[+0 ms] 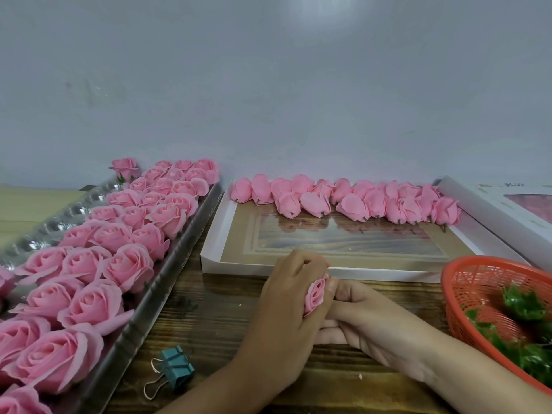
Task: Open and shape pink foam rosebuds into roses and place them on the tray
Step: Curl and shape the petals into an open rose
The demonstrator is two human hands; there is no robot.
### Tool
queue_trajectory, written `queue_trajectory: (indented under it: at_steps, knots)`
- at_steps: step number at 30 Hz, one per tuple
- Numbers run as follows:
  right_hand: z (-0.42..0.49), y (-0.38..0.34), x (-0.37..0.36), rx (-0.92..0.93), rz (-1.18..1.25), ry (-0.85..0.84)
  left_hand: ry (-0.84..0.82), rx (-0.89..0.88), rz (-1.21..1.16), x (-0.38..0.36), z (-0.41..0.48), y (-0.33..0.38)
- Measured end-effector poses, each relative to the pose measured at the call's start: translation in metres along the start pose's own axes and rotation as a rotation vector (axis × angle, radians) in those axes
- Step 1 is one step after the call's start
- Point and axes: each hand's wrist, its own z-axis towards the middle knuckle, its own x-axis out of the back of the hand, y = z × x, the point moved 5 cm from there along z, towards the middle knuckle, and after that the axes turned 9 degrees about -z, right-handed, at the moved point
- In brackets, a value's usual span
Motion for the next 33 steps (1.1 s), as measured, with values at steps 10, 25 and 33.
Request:
queue_trajectory:
  at_steps: [10,25,33]
  knots:
    - [0.0,-0.002,-0.005,-0.036,-0.069,0.023,0.03,-0.031,0.052,0.001,0.001,-0.003]
    - [0.0,-0.001,-0.003,-0.036,-0.049,0.026,0.056,0.046,-0.034,-0.003,0.003,-0.016]
    - [0.002,0.002,0.002,-0.006,0.011,0.02,0.074,0.158,-0.089,0.003,0.001,-0.017]
